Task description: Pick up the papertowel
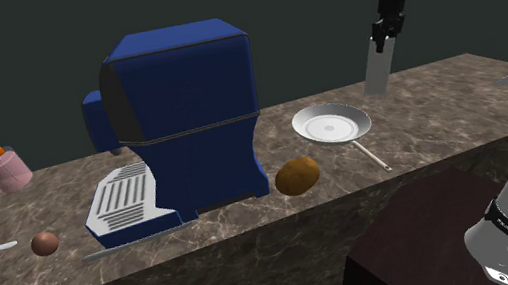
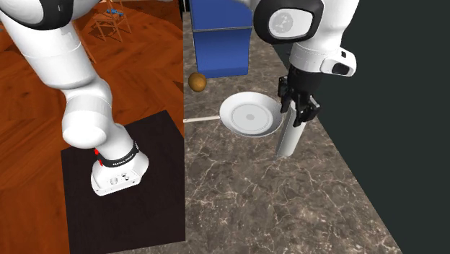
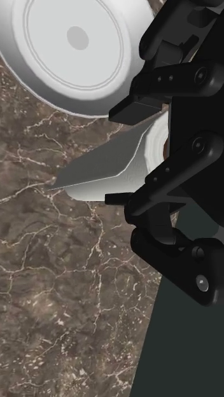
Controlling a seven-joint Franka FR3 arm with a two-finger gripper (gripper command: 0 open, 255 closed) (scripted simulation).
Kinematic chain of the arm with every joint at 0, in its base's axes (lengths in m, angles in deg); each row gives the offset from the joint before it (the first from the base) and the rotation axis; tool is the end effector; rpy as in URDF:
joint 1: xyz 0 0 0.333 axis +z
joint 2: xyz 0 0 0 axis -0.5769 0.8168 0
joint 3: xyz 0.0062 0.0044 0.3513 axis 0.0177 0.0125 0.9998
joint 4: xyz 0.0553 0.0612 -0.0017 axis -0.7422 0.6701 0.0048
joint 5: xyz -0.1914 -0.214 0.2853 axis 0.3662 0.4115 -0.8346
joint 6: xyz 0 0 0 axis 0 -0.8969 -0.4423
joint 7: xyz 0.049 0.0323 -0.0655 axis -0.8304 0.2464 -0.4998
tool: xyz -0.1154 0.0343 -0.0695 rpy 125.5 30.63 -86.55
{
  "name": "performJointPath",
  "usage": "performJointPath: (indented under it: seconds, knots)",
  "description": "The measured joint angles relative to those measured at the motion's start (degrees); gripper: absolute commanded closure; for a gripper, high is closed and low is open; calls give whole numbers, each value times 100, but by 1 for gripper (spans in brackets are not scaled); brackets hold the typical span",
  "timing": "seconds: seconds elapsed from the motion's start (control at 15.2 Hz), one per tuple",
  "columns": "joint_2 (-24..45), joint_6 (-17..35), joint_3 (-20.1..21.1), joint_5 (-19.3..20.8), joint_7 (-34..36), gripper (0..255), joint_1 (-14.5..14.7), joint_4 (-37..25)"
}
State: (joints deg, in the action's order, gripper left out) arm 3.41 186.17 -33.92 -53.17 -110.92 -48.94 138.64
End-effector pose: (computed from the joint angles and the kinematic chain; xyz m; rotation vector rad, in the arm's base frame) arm 0.4947 -0.3384 0.4920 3.1090 -0.2366 -0.0149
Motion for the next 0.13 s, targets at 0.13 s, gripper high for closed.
performJointPath:
  seconds: [0.13]
  knots:
    - [-21, -114, 0, 9, 3, 255, 1, -94]
